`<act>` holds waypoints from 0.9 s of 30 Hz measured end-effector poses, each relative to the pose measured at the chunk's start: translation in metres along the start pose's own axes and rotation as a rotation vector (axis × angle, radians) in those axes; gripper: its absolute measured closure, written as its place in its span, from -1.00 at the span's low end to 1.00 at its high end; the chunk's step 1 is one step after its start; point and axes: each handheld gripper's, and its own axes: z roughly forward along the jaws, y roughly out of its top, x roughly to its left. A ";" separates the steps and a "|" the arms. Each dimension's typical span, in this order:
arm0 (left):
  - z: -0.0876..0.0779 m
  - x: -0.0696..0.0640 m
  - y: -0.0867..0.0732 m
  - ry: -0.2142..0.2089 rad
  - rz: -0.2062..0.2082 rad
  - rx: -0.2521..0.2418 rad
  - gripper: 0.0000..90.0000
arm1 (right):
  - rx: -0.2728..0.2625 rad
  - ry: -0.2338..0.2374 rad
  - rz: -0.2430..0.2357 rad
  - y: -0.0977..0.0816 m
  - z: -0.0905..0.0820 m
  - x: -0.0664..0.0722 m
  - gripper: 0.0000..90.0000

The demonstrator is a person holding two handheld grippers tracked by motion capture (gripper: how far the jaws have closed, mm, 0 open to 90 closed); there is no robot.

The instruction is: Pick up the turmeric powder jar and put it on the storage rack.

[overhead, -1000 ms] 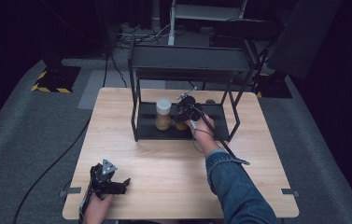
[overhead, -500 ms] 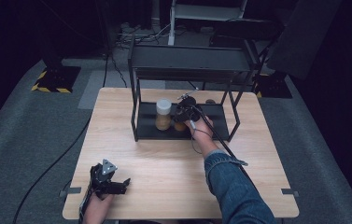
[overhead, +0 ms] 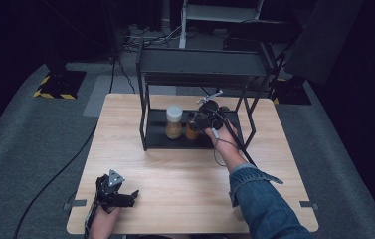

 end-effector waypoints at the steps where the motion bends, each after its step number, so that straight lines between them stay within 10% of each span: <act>1: 0.000 0.000 0.000 0.000 0.000 0.000 -1.00 | -0.005 0.001 0.000 -0.001 -0.004 0.000 -0.81; 27: 0.001 -0.002 0.001 0.009 -0.010 0.000 -1.00 | -0.091 0.061 -0.007 -0.071 -0.120 0.000 -0.81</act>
